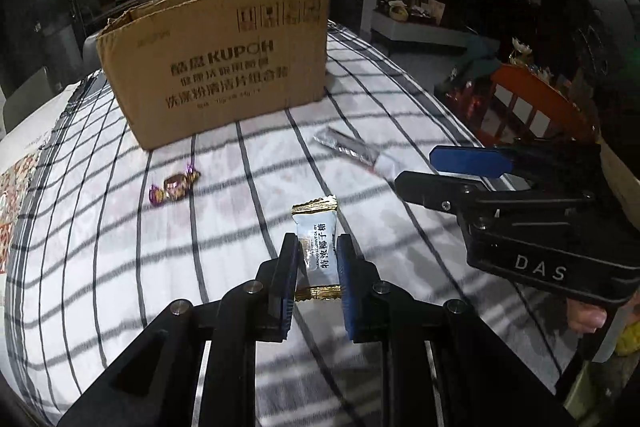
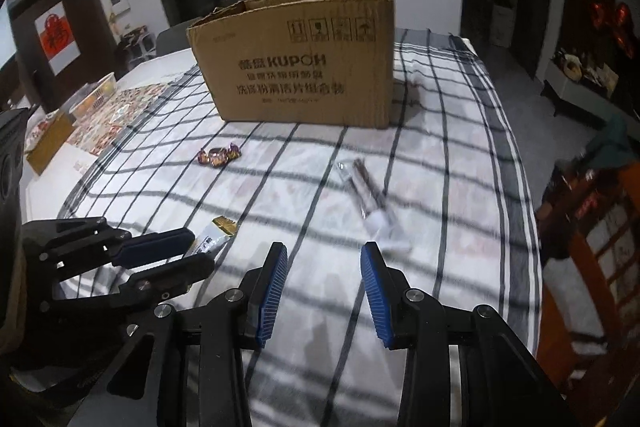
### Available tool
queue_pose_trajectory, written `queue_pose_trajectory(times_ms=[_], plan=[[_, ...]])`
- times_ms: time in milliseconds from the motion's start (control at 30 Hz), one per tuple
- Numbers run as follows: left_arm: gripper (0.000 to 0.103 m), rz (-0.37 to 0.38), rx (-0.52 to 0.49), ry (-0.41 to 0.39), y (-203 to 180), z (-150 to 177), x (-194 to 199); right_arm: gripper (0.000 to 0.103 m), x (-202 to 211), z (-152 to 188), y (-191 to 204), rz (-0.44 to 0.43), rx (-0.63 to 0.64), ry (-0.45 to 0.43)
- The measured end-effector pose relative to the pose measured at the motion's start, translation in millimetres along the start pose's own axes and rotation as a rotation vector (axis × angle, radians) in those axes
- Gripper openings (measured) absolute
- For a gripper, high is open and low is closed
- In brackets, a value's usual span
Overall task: Organize snacks
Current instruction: 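Grasp white-gold biscuit with left tool while right tool grasps brown-white wrapped bar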
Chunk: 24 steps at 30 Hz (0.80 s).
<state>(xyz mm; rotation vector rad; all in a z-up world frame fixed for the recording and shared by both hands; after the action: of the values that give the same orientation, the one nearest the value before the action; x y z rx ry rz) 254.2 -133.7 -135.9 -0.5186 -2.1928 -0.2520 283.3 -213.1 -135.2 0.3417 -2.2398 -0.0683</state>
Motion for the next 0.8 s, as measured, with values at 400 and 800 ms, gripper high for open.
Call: queue_pose_trajectory(times_ms=[400, 800], plan=[[0.020, -0.011, 0.072, -0.001, 16, -29, -28, 0.040, -39, -24, -17, -0.027, 0.022, 0.045], [0.020, -0.001, 0.133, 0.039, 26, -28, -63, 0.039, -77, -24, -24, -0.015, 0.069, 0.105]])
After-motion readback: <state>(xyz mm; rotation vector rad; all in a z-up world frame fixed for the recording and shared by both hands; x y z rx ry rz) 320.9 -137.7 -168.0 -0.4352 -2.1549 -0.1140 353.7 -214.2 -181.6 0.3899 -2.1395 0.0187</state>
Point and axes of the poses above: each gripper's, at about its wrist camera, not at the fingertips, and x roughly against the way its jaws point, y to its left, z to its underside, the point moved 10 cm from there along -x, roughly the way its jaws point, and after that the axes turned 4 degrees about -x, right-handed, at the moved point
